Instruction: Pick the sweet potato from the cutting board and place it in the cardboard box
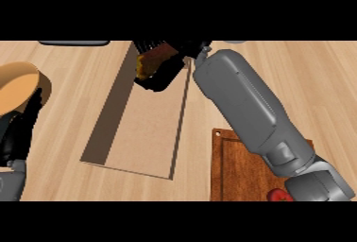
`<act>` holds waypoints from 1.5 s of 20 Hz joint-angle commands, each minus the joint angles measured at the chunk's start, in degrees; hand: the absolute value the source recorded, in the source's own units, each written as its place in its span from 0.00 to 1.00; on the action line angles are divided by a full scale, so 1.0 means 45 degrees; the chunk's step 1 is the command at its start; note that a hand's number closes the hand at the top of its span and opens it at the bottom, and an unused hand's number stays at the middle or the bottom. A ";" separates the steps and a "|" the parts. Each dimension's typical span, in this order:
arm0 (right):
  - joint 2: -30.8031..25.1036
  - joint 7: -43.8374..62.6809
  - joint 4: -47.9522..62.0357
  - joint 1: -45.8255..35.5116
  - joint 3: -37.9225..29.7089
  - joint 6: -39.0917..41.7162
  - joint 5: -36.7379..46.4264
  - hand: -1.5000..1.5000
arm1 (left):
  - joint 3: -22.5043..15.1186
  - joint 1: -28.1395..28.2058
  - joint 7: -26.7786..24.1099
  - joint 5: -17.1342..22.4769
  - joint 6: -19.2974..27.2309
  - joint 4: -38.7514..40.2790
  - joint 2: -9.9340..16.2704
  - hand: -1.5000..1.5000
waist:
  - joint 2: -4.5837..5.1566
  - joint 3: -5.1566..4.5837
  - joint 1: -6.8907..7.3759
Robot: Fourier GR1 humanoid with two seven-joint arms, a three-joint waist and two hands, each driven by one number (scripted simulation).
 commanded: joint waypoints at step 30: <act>0.0477 -0.0421 0.3393 -0.0435 0.4020 -0.5191 -0.7717 0.00 | -0.0475 -0.1085 0.0209 -0.0532 -0.0378 -0.0074 -0.0396 0.50 | 0.0318 0.0000 0.1327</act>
